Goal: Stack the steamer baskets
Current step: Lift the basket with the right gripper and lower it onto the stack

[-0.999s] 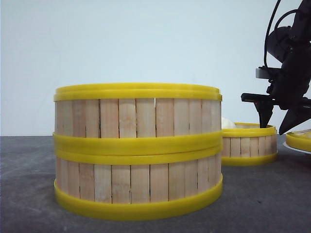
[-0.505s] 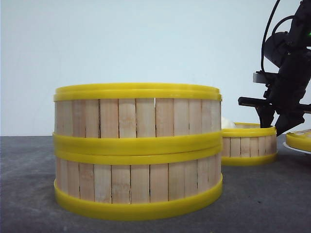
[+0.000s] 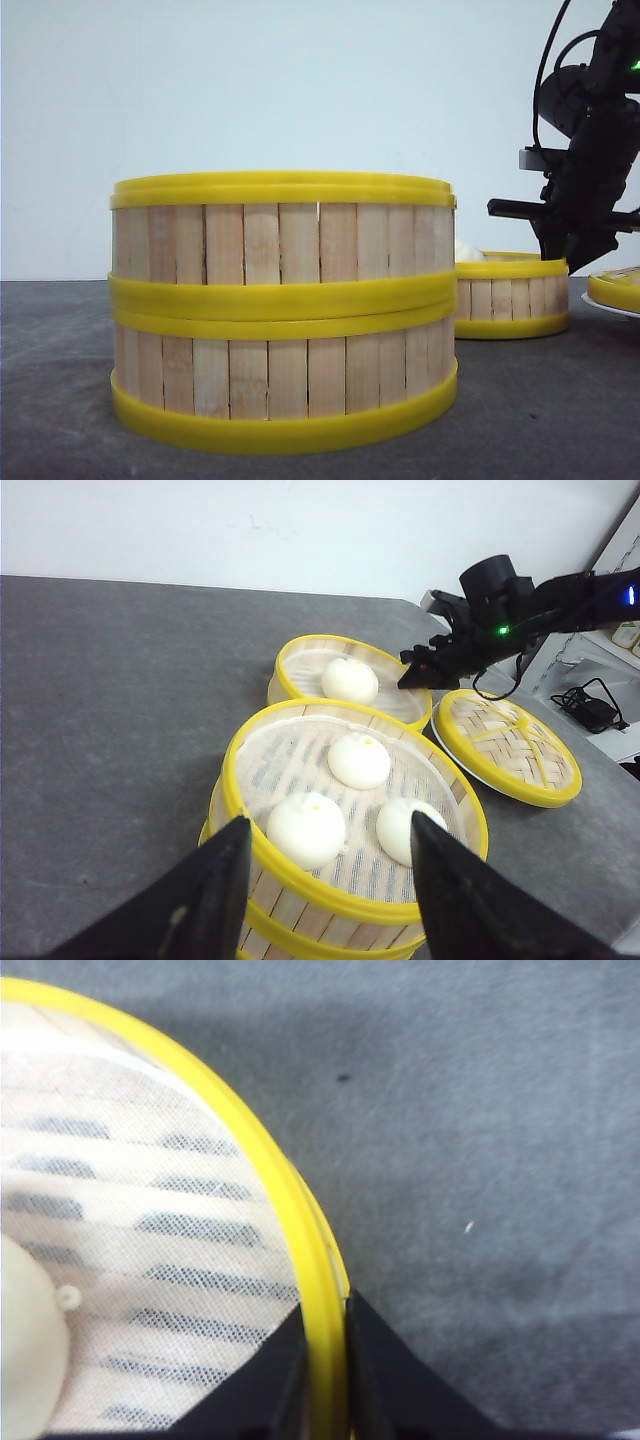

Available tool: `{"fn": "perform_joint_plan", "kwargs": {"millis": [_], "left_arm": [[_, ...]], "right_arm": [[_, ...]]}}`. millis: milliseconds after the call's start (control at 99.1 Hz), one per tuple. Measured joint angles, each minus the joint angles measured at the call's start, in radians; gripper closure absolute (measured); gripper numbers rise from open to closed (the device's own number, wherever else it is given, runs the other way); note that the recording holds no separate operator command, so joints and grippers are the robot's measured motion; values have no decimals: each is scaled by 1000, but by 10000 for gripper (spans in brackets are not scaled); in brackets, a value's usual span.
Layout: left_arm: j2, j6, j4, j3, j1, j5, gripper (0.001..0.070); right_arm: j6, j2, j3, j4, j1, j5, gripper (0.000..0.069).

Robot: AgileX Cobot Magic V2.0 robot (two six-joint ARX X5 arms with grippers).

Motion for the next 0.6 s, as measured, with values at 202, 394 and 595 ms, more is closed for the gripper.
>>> {"fn": "perform_joint_plan", "kwargs": {"millis": [202,394,595], "left_arm": [[0,0,0,0,0,0,410],[0,0,0,0,0,0,410],[0,17,-33,0,0,0,410]], "right_arm": [[3,-86,84,-94,-3,-15,662],[-24,-272,150,-162,-5,-68,662],[-61,-442,151,-255,62,-146,662]]}}
